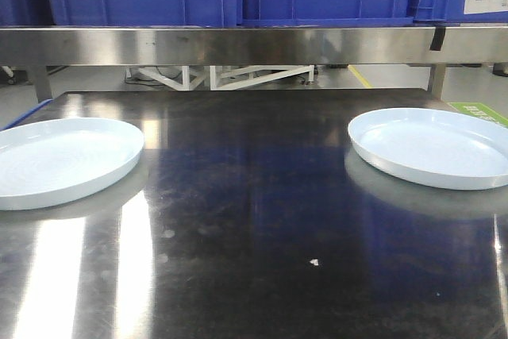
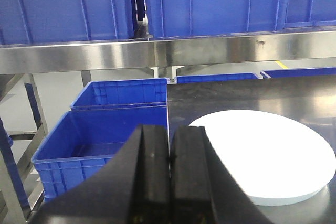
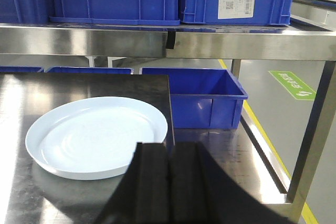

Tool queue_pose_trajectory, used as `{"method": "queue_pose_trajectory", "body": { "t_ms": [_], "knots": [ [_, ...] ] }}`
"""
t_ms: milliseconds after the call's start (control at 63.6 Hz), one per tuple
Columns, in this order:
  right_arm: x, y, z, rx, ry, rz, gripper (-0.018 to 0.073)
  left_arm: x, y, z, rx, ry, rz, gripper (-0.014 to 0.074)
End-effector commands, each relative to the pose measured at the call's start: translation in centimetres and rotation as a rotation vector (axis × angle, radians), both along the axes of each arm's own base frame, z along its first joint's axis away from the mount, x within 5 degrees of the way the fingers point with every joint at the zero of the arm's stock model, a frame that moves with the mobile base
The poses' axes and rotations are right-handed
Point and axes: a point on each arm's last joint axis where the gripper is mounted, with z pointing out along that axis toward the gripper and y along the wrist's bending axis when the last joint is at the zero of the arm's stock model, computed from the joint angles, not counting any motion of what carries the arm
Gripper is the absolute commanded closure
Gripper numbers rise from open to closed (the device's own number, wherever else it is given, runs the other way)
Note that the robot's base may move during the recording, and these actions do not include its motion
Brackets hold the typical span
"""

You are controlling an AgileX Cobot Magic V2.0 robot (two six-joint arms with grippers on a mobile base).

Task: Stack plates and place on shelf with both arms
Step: 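Move the left gripper down toward the plate nearest the left arm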

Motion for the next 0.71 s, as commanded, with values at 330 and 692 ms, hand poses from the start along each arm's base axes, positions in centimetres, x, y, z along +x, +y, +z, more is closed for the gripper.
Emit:
{"method": "queue_pose_trajectory", "body": {
  "t_ms": [330, 692],
  "knots": [
    [-0.31, -0.06, 1.42, -0.011, -0.119, -0.009, 0.0501, -0.06, 0.06, 0.09, -0.017, -0.080, 0.006, 0.0512],
    [-0.31, -0.06, 1.42, -0.011, -0.119, -0.009, 0.0501, -0.14, 0.16, 0.72, -0.070, -0.149, 0.012, 0.0512]
  ]
}}
